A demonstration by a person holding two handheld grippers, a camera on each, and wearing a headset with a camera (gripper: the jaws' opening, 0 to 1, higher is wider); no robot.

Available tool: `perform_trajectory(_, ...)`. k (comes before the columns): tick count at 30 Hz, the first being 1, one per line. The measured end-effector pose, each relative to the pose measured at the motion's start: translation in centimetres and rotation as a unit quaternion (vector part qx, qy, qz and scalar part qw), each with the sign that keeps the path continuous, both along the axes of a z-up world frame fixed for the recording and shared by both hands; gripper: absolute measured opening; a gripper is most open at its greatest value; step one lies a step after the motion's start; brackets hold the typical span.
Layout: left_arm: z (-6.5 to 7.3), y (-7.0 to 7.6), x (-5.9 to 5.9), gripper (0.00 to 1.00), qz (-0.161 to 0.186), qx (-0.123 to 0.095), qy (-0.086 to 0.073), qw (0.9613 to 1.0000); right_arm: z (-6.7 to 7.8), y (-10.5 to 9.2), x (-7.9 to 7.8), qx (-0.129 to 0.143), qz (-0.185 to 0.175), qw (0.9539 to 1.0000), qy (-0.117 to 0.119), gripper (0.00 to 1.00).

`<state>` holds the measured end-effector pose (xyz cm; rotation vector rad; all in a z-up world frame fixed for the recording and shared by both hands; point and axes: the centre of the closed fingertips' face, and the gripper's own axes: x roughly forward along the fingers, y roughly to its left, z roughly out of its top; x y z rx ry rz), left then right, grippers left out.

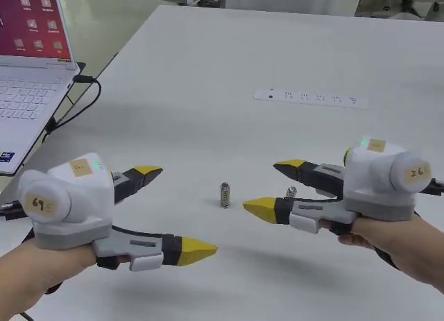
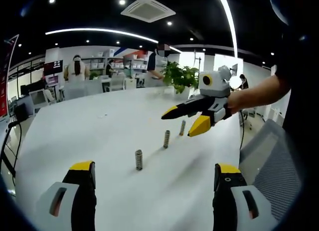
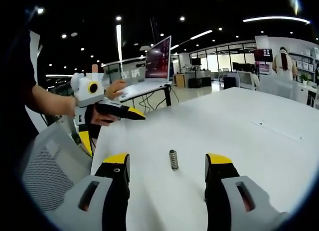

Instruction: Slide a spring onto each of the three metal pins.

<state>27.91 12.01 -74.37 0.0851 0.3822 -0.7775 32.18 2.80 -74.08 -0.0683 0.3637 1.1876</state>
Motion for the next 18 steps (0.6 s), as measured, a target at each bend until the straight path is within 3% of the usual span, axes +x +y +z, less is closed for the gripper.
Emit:
perform_trajectory(7,0.2,-0.5,0.0,0.97,-0.003,-0.001,-0.003,1.0,0.0,-2.7,-0.8,-0.001,-0.013,0.9999,-0.004,0.63)
perform_trajectory(12,0.7,-1.1,0.0,0.98,-0.006,-0.011,-0.007,0.9999,-0.4,-4.3,-1.6,-0.022,-0.01,0.9995,-0.021,0.65)
perform_trajectory(18,0.9,-1.6,-0.2,0.98,-0.01,-0.015,-0.008,0.9998,0.0,-5.5,-2.3,-0.006,-0.028,0.9995,-0.013,0.72)
